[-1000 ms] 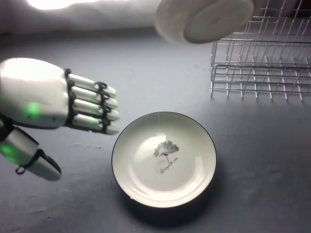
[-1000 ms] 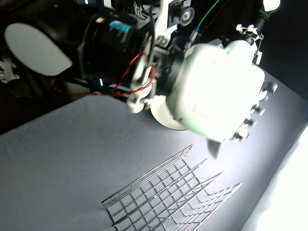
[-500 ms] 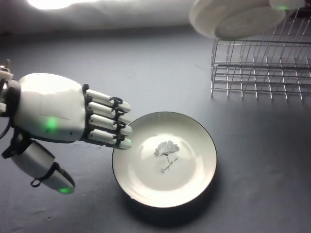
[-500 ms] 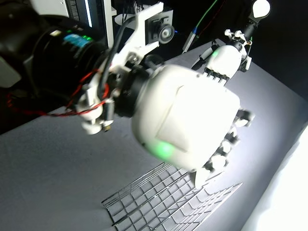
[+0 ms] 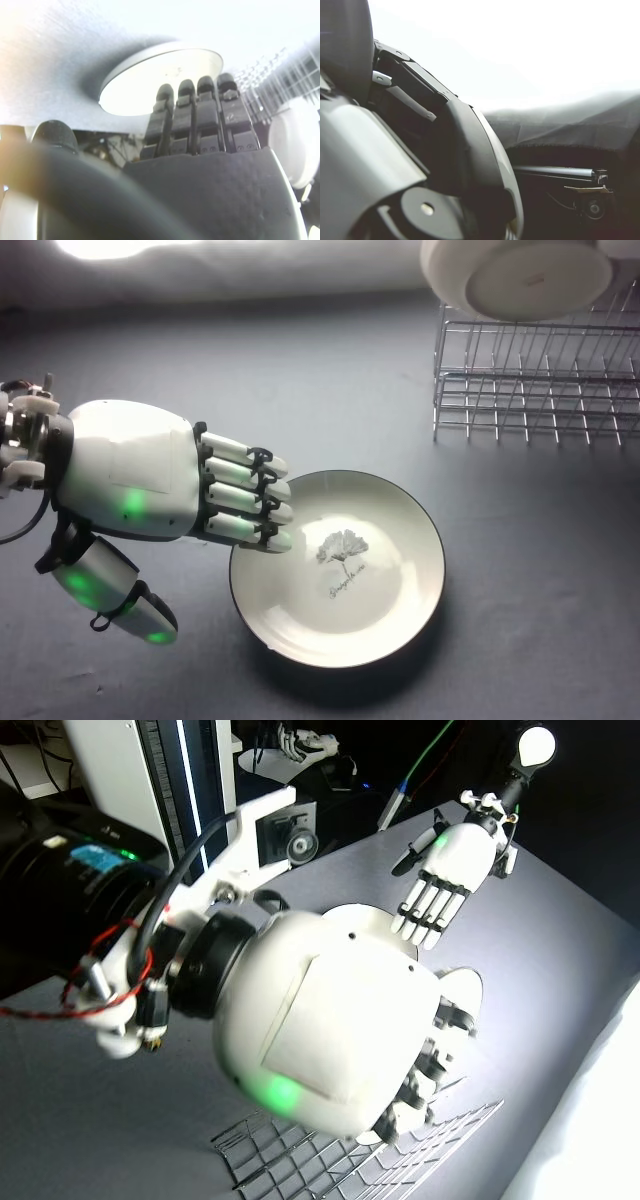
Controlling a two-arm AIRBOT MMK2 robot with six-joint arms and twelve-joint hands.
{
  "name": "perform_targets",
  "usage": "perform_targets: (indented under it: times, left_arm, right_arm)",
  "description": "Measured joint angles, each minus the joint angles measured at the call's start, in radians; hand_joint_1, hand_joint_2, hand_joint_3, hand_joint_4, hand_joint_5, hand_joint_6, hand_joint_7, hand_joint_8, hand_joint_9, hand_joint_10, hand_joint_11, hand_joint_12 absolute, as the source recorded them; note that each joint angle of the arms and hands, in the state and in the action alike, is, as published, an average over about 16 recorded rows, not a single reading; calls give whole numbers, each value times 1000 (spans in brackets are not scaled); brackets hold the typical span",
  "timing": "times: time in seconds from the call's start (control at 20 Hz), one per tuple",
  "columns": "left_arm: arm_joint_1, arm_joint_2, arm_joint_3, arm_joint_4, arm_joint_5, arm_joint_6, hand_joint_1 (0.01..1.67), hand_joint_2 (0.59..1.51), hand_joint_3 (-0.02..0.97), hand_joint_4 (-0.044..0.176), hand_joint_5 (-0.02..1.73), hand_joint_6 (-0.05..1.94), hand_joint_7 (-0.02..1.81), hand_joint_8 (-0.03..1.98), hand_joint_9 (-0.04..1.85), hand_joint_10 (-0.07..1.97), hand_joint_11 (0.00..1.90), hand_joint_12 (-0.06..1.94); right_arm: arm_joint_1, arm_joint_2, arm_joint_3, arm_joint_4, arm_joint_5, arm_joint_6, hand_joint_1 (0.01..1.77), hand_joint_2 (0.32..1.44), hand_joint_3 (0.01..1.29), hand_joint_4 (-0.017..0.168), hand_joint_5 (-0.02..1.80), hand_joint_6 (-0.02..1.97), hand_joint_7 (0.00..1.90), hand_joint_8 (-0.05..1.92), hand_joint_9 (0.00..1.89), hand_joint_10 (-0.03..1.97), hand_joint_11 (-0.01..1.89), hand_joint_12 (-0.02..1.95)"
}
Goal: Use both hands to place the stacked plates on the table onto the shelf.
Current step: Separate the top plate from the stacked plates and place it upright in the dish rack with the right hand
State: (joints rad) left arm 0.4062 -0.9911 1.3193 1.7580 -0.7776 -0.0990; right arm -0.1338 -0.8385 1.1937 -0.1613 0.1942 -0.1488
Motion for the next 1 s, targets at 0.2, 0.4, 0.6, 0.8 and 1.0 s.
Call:
perform_targets:
  times: [0.2,0.4,0.6,0.8,1.0]
  left_arm:
    - [9,-14,6,-3,8,7,21,1155,14,1,89,7,61,15,30,7,20,8]
    - [17,-23,12,-5,13,12,21,1156,14,1,91,7,62,15,31,7,21,8]
    - [23,-30,18,-6,18,15,22,1156,14,1,94,7,65,15,34,7,21,8]
    - [32,-33,20,-7,21,18,21,1157,14,1,97,8,67,15,35,7,21,8]
    - [40,-35,22,-8,24,20,22,1158,15,1,100,8,67,15,36,5,20,7]
  right_arm:
    - [-42,-6,34,-32,31,-1,1368,1054,14,-8,870,1041,1023,862,896,1125,737,1332]
    - [-83,-10,60,-52,49,-5,1280,1064,14,-7,735,853,867,690,743,916,582,1250]
    - [-119,-12,72,-67,69,-8,1145,1033,14,-6,516,602,610,485,520,630,398,920]
    - [-138,-12,74,-94,89,-10,1004,998,14,-5,301,349,357,273,299,343,219,589]
    - [-133,-11,60,-161,120,-12,874,956,15,-4,94,99,115,61,88,74,47,259]
